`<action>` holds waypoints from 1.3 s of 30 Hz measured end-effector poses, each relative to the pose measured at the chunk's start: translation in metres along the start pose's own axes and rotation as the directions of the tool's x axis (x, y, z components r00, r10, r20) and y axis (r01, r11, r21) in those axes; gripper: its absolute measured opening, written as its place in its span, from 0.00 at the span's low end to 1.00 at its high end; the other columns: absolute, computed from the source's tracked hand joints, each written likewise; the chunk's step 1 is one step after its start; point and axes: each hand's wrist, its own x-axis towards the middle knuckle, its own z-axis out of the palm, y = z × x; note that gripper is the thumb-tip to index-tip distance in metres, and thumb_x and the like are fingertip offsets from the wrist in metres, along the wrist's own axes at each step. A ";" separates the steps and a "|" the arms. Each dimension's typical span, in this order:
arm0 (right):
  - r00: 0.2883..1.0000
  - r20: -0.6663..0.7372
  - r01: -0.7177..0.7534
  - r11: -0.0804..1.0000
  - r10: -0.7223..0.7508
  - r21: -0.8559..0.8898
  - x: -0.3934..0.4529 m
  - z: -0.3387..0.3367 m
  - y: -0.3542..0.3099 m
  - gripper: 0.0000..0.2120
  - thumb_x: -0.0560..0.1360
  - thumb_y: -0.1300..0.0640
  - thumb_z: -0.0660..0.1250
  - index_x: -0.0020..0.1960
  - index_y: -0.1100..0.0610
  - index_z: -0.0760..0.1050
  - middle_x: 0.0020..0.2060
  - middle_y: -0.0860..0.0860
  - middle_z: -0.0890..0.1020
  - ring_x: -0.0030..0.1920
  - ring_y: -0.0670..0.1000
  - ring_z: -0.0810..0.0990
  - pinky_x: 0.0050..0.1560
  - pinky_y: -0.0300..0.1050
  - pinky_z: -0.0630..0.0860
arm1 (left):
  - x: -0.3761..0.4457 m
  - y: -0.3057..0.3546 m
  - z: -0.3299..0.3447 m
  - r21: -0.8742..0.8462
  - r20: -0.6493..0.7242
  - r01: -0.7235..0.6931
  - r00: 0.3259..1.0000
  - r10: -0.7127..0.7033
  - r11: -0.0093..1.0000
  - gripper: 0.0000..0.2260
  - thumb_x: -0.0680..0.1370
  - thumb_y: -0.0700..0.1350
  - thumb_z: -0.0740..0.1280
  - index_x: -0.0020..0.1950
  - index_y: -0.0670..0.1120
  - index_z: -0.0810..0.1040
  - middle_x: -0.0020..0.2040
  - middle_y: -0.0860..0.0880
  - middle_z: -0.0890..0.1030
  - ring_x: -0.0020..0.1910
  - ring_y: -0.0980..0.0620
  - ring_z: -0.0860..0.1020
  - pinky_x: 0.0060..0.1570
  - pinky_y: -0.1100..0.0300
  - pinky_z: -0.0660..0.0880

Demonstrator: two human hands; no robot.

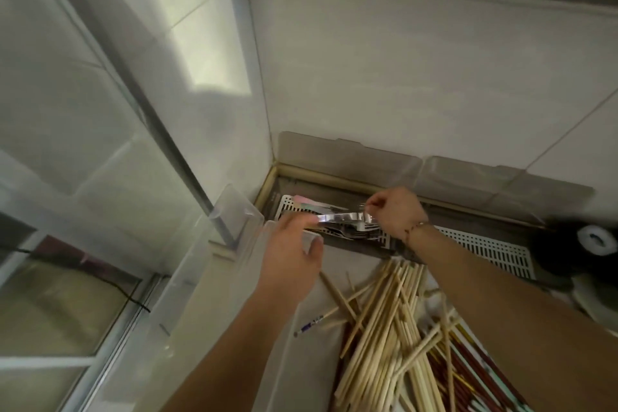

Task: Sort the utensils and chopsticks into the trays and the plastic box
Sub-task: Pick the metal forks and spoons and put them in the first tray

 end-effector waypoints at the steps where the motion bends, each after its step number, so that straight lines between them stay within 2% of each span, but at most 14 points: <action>1: 1.000 -0.001 0.003 1.000 -0.003 -0.005 0.004 0.006 -0.003 0.08 0.75 0.56 0.69 0.39 0.45 0.79 0.39 0.45 0.81 0.41 0.45 0.79 0.45 0.40 0.76 | -0.002 -0.005 0.003 0.081 0.032 -0.053 0.998 0.051 0.995 0.11 0.76 0.45 0.68 0.57 0.53 0.77 0.59 0.57 0.75 0.57 0.58 0.72 0.56 0.71 0.64; 5: 0.999 0.006 -0.040 0.998 0.039 0.054 0.011 0.023 -0.010 0.09 0.74 0.58 0.71 0.36 0.47 0.78 0.40 0.50 0.84 0.39 0.45 0.79 0.40 0.38 0.76 | -0.008 -0.018 0.015 0.311 0.166 -0.155 0.980 0.107 0.938 0.13 0.76 0.52 0.64 0.59 0.57 0.74 0.60 0.57 0.72 0.61 0.54 0.68 0.60 0.56 0.68; 8: 0.991 0.080 -0.120 0.983 0.110 0.142 0.009 0.028 -0.009 0.06 0.75 0.61 0.69 0.43 0.52 0.80 0.42 0.53 0.83 0.37 0.49 0.83 0.35 0.43 0.81 | -0.006 -0.019 0.019 0.396 0.215 -0.205 0.968 0.127 0.895 0.14 0.74 0.53 0.64 0.59 0.57 0.75 0.63 0.55 0.71 0.65 0.50 0.66 0.64 0.48 0.67; 10: 0.981 0.152 -0.137 0.982 0.117 0.131 0.007 0.025 -0.007 0.06 0.76 0.63 0.66 0.49 0.53 0.79 0.43 0.53 0.82 0.34 0.48 0.84 0.27 0.40 0.78 | -0.002 -0.015 0.021 0.485 0.257 -0.251 0.956 0.138 0.838 0.13 0.74 0.54 0.63 0.57 0.57 0.77 0.64 0.54 0.72 0.67 0.48 0.64 0.65 0.44 0.62; 14: 0.975 0.210 -0.111 0.979 0.073 0.172 0.002 0.004 -0.001 0.15 0.76 0.71 0.61 0.56 0.57 0.77 0.48 0.54 0.80 0.37 0.49 0.83 0.34 0.40 0.80 | 0.005 -0.006 0.023 0.582 0.371 -0.297 0.925 0.078 0.757 0.13 0.77 0.56 0.58 0.57 0.56 0.77 0.67 0.54 0.71 0.71 0.47 0.58 0.66 0.39 0.48; 16: 0.991 0.132 -0.018 0.992 0.002 0.123 -0.005 -0.013 0.004 0.16 0.75 0.70 0.62 0.58 0.56 0.78 0.48 0.52 0.81 0.38 0.46 0.82 0.33 0.33 0.77 | 0.008 -0.001 0.025 0.613 0.406 -0.309 0.913 0.046 0.727 0.15 0.78 0.56 0.56 0.60 0.55 0.75 0.67 0.53 0.71 0.72 0.47 0.58 0.67 0.37 0.47; 18: 0.995 -0.014 0.095 0.995 -0.096 -0.014 -0.016 -0.030 0.015 0.12 0.76 0.65 0.65 0.56 0.54 0.79 0.46 0.49 0.82 0.39 0.42 0.79 0.35 0.27 0.72 | 0.010 0.002 0.025 0.622 0.410 -0.292 0.912 0.015 0.727 0.16 0.79 0.56 0.56 0.61 0.55 0.75 0.66 0.53 0.72 0.71 0.48 0.60 0.66 0.37 0.47; 20: 0.985 -0.094 0.128 0.979 -0.144 -0.161 -0.030 -0.039 0.031 0.07 0.75 0.59 0.67 0.51 0.52 0.79 0.43 0.46 0.82 0.39 0.41 0.77 0.39 0.27 0.68 | 0.012 0.003 0.026 0.623 0.407 -0.274 0.913 -0.004 0.732 0.16 0.79 0.56 0.55 0.61 0.55 0.75 0.64 0.54 0.73 0.70 0.48 0.61 0.67 0.36 0.47; 22: 0.989 -0.074 0.110 0.966 -0.130 -0.234 -0.043 -0.037 0.047 0.04 0.74 0.56 0.68 0.49 0.51 0.80 0.42 0.47 0.83 0.37 0.41 0.75 0.40 0.29 0.68 | 0.013 0.003 0.027 0.629 0.398 -0.259 0.917 -0.018 0.733 0.16 0.79 0.57 0.55 0.62 0.55 0.75 0.63 0.54 0.74 0.69 0.49 0.62 0.67 0.36 0.47; 26: 0.996 -0.031 0.074 0.983 -0.081 -0.170 -0.059 -0.017 0.062 0.06 0.72 0.57 0.71 0.49 0.52 0.81 0.38 0.45 0.81 0.33 0.36 0.73 0.33 0.20 0.64 | 0.013 0.003 0.029 0.661 0.366 -0.234 0.930 -0.034 0.713 0.17 0.78 0.57 0.56 0.62 0.55 0.75 0.64 0.55 0.74 0.69 0.50 0.65 0.67 0.34 0.47; 29: 0.992 -0.101 0.065 0.994 -0.074 -0.091 -0.062 -0.006 0.062 0.07 0.71 0.60 0.71 0.49 0.53 0.83 0.42 0.47 0.84 0.36 0.37 0.73 0.36 0.19 0.62 | 0.016 0.003 0.030 0.686 0.335 -0.198 0.940 -0.063 0.700 0.18 0.77 0.58 0.57 0.64 0.55 0.74 0.68 0.56 0.72 0.71 0.50 0.63 0.65 0.32 0.43; 33: 0.981 -0.146 0.117 0.990 -0.127 -0.073 -0.067 -0.001 0.057 0.09 0.73 0.61 0.70 0.52 0.54 0.83 0.46 0.48 0.83 0.41 0.39 0.74 0.41 0.20 0.62 | 0.021 0.005 0.032 0.706 0.320 -0.176 0.943 -0.087 0.686 0.20 0.76 0.59 0.58 0.65 0.52 0.74 0.71 0.53 0.69 0.73 0.47 0.60 0.66 0.30 0.41; 36: 0.948 -0.235 0.211 0.977 -0.214 -0.037 -0.085 -0.006 0.063 0.09 0.72 0.63 0.70 0.51 0.55 0.82 0.45 0.47 0.81 0.40 0.39 0.74 0.43 0.20 0.67 | 0.019 0.006 0.032 0.714 0.348 -0.218 0.935 -0.066 0.665 0.21 0.76 0.59 0.58 0.65 0.51 0.73 0.71 0.51 0.68 0.73 0.45 0.58 0.67 0.32 0.43; 39: 0.927 -0.289 0.219 0.971 -0.239 -0.101 -0.118 -0.012 0.092 0.09 0.73 0.62 0.69 0.52 0.53 0.80 0.49 0.46 0.78 0.41 0.41 0.77 0.47 0.36 0.78 | 0.007 0.011 0.033 0.664 0.363 -0.285 0.931 0.035 0.691 0.20 0.76 0.58 0.59 0.65 0.52 0.73 0.73 0.50 0.65 0.74 0.45 0.54 0.68 0.34 0.44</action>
